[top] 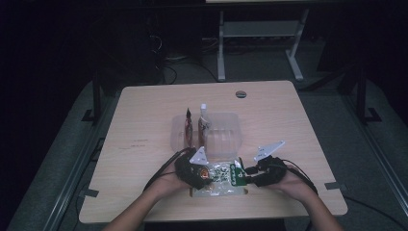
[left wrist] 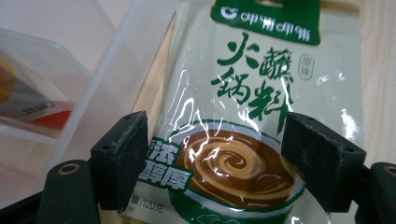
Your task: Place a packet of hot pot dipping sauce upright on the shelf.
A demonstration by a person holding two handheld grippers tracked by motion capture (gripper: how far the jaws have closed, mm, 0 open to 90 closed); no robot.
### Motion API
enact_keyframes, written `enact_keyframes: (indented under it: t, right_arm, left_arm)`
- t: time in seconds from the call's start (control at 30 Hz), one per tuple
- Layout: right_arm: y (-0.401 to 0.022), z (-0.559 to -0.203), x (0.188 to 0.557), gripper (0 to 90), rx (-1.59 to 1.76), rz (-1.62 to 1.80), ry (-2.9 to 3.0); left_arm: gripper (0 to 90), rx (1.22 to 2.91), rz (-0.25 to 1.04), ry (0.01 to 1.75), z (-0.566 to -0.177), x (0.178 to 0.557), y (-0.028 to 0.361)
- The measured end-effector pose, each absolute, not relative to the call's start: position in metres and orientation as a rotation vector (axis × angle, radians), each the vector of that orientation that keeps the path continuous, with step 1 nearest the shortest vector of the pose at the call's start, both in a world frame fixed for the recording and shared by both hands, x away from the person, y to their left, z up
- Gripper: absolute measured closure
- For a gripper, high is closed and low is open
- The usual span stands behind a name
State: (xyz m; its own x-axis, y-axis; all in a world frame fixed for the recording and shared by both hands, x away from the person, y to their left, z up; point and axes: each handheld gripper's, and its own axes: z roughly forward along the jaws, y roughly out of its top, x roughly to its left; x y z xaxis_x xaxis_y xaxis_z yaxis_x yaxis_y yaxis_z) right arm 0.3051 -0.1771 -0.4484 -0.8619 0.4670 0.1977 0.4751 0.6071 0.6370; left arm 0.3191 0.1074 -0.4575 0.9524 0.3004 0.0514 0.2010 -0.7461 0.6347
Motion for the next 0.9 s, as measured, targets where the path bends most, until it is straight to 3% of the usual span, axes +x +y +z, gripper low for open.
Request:
enact_keyframes:
  t: [0.33,0.53,0.8,0.9]
  right_arm:
    - [-0.187,-0.451,0.311,50.7,-0.926,-1.125,-2.758]
    - [-0.188,-0.452,0.312,50.6,-0.940,-1.132,-2.742]
    - [-0.188,-0.453,0.313,50.2,-0.948,-1.128,-2.736]
    - [-0.189,-0.453,0.314,48.5,-0.958,-1.138,-2.722]
  left_arm:
    - [33.7,2.450,0.098,0.364,-0.458,0.314,0.114]
    - [48.5,2.413,0.056,0.391,-0.460,0.320,0.121]
    - [83.5,2.385,0.022,0.388,-0.458,0.323,0.126]
    - [88.7,2.386,0.025,0.371,-0.458,0.322,0.127]
